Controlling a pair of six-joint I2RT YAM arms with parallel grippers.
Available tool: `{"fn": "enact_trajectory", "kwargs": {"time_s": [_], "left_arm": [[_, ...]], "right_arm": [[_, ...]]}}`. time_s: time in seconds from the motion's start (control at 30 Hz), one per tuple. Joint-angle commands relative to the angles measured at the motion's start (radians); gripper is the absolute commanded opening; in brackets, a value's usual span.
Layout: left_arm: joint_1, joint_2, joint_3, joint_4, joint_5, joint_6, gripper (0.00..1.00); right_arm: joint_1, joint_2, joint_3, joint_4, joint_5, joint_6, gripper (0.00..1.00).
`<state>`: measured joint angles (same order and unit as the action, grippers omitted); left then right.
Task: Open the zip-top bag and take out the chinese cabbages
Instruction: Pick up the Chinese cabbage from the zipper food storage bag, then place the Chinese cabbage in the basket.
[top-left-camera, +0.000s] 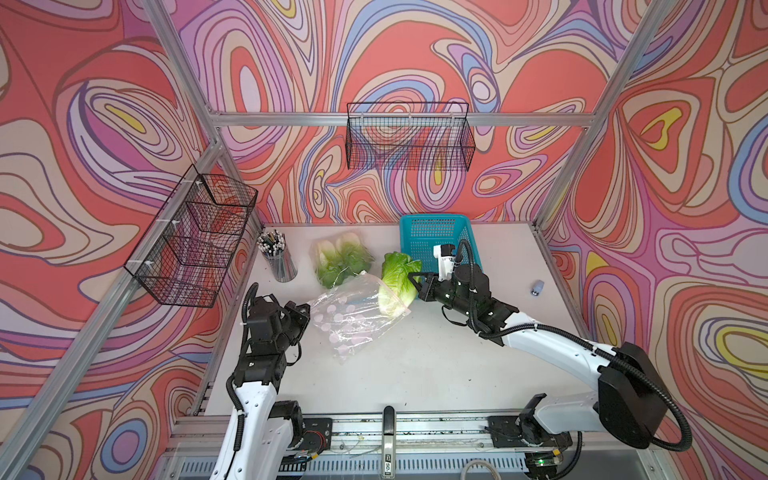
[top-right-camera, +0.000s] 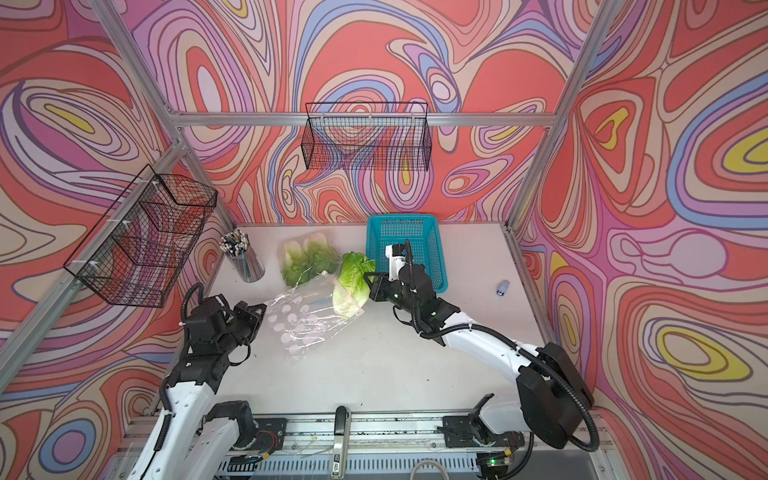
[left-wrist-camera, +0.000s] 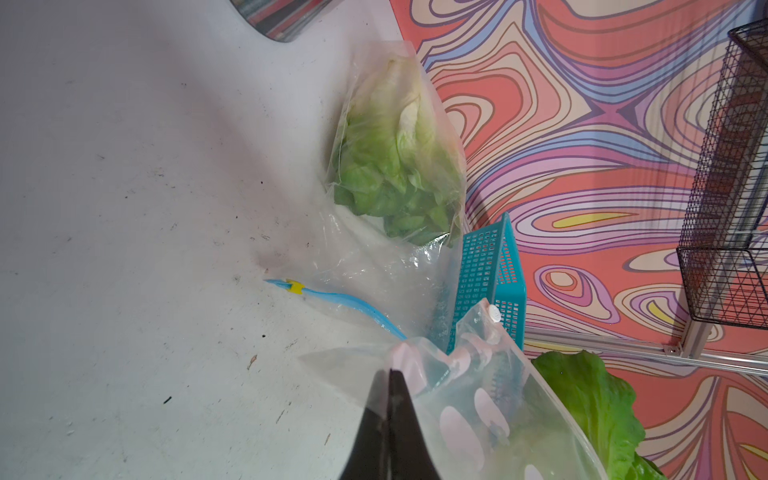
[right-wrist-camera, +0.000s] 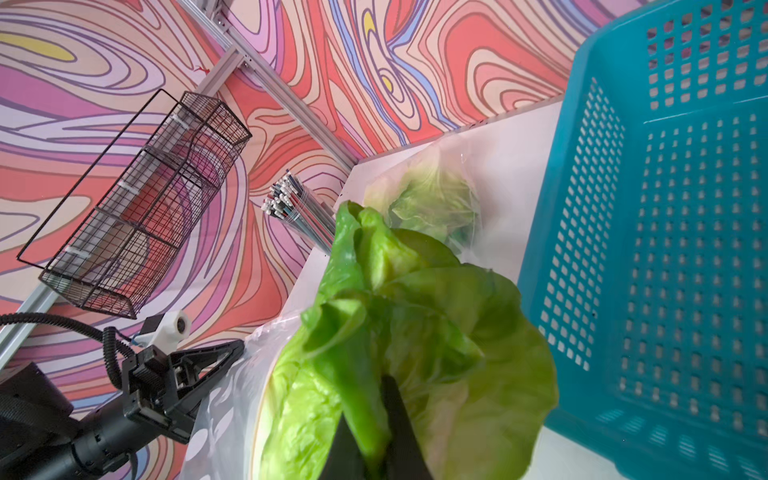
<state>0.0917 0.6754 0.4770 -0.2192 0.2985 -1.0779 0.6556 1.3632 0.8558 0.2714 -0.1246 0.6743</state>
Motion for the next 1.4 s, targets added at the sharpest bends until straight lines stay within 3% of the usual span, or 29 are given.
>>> {"fn": "enact_trajectory", "kwargs": {"time_s": [0.0, 0.17, 0.5, 0.8, 1.37], "left_arm": [[0.009, 0.0, 0.029, 0.005, 0.018, 0.037, 0.0], [0.009, 0.015, 0.029, 0.044, 0.096, 0.095, 0.0], [0.009, 0.048, 0.081, 0.079, 0.158, 0.19, 0.0], [0.009, 0.169, 0.201, 0.036, 0.222, 0.341, 0.0], [0.009, 0.306, 0.263, 0.127, 0.26, 0.324, 0.0]], "right_arm": [[-0.008, 0.002, 0.017, 0.069, 0.113, 0.005, 0.0], [-0.007, 0.037, 0.1, 0.001, 0.249, -0.021, 0.0], [-0.024, 0.16, 0.308, -0.131, 0.371, -0.08, 0.0], [-0.11, 0.254, 0.425, -0.209, 0.381, -0.083, 0.0], [-0.27, 0.535, 0.578, -0.281, 0.329, 0.02, 0.0]]}}
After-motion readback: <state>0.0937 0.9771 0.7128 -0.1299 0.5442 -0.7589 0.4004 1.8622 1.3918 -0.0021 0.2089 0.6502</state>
